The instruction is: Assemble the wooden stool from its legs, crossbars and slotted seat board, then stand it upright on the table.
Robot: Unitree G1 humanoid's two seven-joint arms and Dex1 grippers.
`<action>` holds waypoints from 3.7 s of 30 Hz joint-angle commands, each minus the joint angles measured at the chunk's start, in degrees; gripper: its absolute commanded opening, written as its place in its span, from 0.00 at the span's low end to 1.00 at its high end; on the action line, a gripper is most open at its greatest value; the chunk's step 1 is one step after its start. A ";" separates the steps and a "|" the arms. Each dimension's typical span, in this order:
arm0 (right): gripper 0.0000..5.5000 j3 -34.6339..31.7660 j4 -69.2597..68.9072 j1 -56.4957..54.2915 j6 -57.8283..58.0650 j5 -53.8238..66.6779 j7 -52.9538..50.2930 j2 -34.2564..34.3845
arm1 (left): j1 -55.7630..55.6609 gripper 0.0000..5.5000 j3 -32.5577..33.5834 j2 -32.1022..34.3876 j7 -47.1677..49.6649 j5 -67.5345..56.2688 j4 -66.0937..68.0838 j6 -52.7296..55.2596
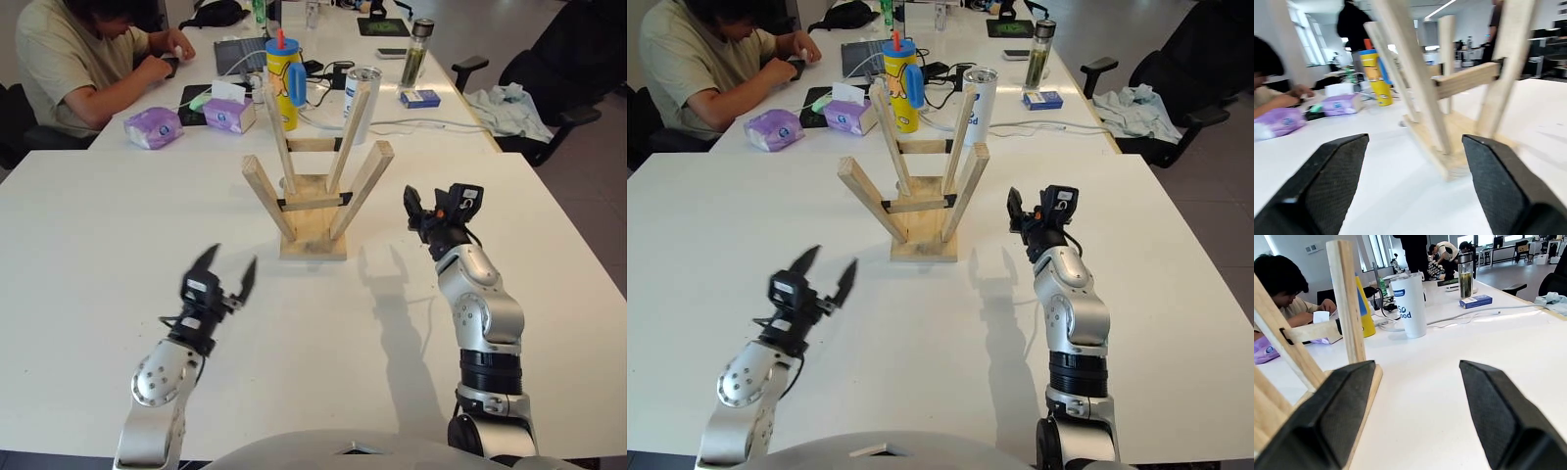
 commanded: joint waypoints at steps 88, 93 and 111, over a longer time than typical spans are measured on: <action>0.58 10.04 69.22 -29.14 -30.89 -10.32 42.33 -5.28 | -14.97 0.65 -24.88 7.90 -21.11 8.08 10.17 15.19; 0.58 8.31 61.06 -29.95 -33.76 -8.93 43.10 -6.13 | -14.23 0.65 -24.60 9.48 -24.74 5.06 10.68 12.35; 0.58 -2.36 10.88 -28.55 6.13 12.17 40.60 -18.94 | -28.01 0.65 -34.58 4.90 -19.85 18.34 43.56 1.10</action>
